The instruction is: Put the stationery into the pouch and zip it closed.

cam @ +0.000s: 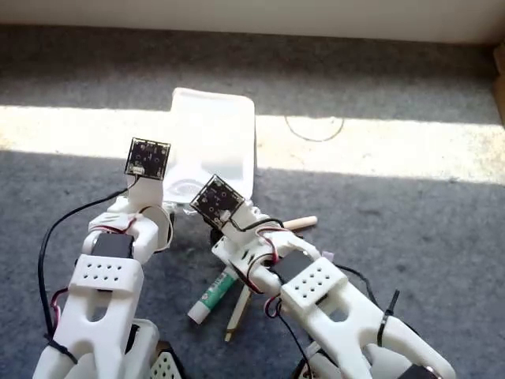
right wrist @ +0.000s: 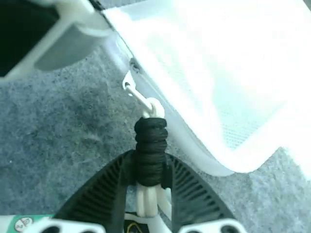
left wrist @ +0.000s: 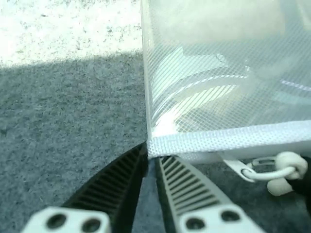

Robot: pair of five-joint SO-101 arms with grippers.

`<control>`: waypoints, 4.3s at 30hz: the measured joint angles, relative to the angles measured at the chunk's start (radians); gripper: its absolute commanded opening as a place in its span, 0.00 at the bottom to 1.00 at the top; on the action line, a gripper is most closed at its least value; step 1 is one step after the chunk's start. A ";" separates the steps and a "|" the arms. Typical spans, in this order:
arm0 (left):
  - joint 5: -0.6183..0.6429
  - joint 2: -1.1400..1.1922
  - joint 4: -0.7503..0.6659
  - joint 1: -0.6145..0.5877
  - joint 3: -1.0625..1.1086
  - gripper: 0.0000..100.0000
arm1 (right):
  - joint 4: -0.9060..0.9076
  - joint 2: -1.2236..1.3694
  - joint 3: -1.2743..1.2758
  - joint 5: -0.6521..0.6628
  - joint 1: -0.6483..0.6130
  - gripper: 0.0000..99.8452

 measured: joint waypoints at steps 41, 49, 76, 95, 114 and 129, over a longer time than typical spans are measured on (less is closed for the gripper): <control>0.080 -0.006 0.015 -0.032 -0.023 0.01 | 0.368 -0.657 0.052 0.002 0.049 0.01; 0.080 -0.006 0.015 -0.051 -0.023 0.01 | 0.387 -0.720 0.052 0.002 0.103 0.01; 0.080 -0.006 0.015 -0.057 -0.023 0.01 | 0.387 -0.727 0.078 -0.046 0.187 0.01; 0.083 -0.006 0.015 -0.060 -0.023 0.01 | 0.353 -0.729 0.080 -0.127 0.293 0.01; 0.132 -0.006 0.015 -0.068 -0.044 0.22 | 0.443 -0.735 0.026 -0.101 0.095 0.01; 0.140 -0.006 0.015 -0.068 -0.044 0.22 | 0.542 -0.735 -0.135 -0.101 0.048 0.01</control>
